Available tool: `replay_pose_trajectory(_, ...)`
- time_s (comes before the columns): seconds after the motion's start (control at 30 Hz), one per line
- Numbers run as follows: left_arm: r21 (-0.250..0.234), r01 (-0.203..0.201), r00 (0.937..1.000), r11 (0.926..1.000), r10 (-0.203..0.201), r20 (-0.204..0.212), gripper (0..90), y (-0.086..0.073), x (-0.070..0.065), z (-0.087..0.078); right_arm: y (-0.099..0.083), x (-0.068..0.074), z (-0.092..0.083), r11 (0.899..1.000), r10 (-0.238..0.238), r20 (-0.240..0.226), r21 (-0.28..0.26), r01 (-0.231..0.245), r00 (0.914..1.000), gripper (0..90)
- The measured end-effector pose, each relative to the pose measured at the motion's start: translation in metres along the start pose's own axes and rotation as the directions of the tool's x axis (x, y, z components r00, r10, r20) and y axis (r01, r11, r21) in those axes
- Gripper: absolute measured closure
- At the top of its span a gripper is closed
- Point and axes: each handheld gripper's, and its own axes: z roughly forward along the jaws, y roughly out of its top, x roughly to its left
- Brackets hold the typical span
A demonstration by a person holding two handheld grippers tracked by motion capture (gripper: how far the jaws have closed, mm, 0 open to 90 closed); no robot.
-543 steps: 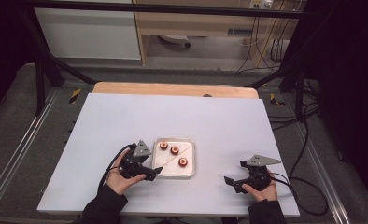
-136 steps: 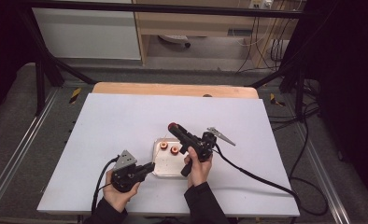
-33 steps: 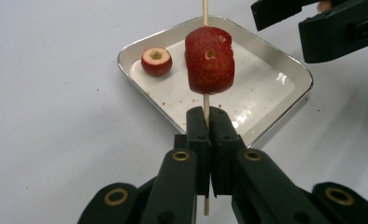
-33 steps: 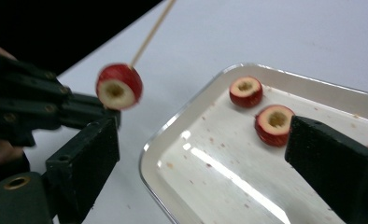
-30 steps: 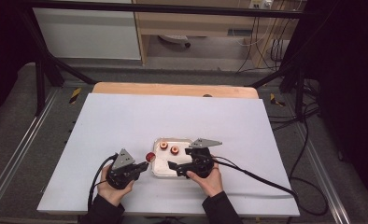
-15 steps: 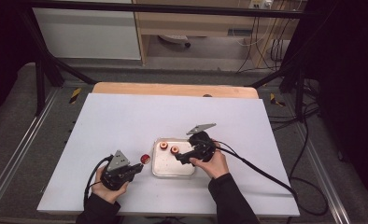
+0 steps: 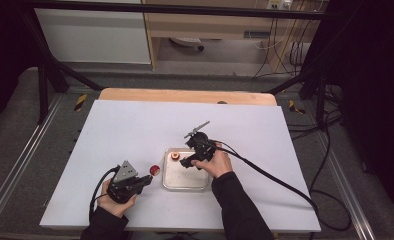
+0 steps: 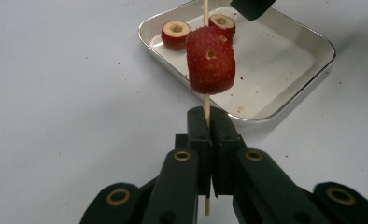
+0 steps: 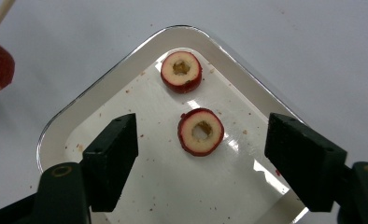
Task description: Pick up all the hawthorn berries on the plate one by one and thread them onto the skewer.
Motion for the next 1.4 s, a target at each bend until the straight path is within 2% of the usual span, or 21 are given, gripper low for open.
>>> replay_pose_trajectory(0.3,0.000,0.003,1.0000,1.0000,-0.003,0.000,88.3,0.000,0.000,0.000,0.004,-0.009,0.015,0.995,0.066,-0.009,0.072,-0.065,0.9978,35.9)
replay_pose_trajectory(0.5,0.003,0.002,1.0000,1.0000,-0.002,0.000,88.2,0.000,-0.001,0.001,0.003,-0.011,0.023,0.990,0.112,-0.021,0.091,-0.109,0.9935,43.5)
replay_pose_trajectory(1.0,0.005,-0.002,1.0000,1.0000,0.002,0.003,88.2,0.000,-0.001,0.001,0.002,-0.011,0.030,0.989,0.130,-0.039,0.080,-0.126,0.9908,59.9)
replay_pose_trajectory(1.27,0.003,0.000,1.0000,1.0000,0.000,0.002,88.3,0.000,-0.001,0.001,0.001,-0.009,0.025,0.987,0.142,-0.038,0.081,-0.139,0.9891,60.6)
replay_pose_trajectory(1.4,-0.002,0.001,1.0000,1.0000,-0.001,0.000,88.3,0.000,-0.001,0.000,0.002,-0.005,0.015,0.986,0.159,-0.051,0.052,-0.156,0.9860,60.6)
